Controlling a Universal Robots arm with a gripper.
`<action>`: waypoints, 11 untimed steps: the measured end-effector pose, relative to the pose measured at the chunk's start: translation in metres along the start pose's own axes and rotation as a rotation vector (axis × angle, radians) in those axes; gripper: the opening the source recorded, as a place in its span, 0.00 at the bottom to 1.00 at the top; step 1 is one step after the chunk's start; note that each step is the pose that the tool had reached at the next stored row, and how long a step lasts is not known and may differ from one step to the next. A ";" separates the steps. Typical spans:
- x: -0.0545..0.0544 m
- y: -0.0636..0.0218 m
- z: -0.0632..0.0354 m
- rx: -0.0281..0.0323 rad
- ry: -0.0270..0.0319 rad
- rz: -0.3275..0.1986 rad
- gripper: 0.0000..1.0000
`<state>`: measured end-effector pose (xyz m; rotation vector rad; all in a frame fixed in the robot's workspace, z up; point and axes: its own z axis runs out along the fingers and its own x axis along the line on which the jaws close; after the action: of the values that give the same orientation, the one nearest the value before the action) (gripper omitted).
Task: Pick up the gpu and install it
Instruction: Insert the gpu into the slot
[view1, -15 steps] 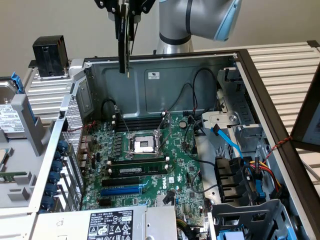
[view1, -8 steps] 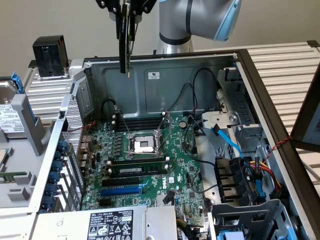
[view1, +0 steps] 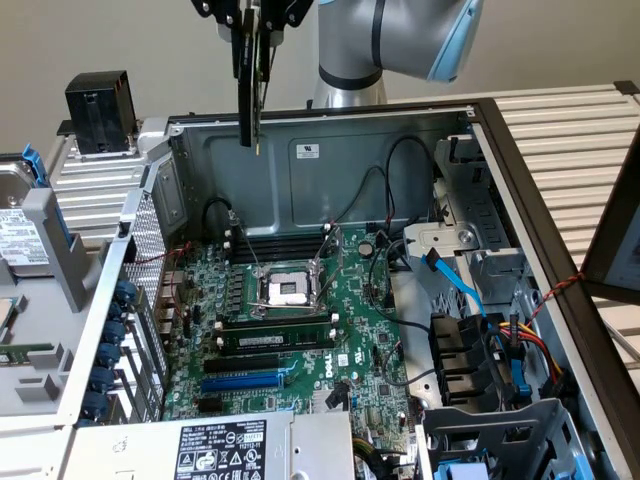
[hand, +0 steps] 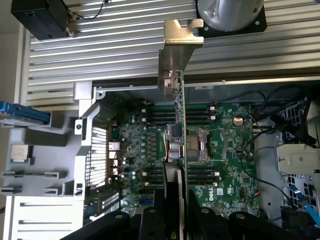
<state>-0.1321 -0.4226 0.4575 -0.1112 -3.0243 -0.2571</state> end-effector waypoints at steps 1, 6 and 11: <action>0.000 0.0004 0.0001 0.0006 -0.0002 0.000 0.28; 0.000 0.0004 0.0003 0.0097 0.0129 -0.081 0.28; 0.000 0.0004 0.0006 0.0196 0.0274 -0.170 0.28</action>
<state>-0.1323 -0.4221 0.4569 0.1509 -3.0107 -0.2406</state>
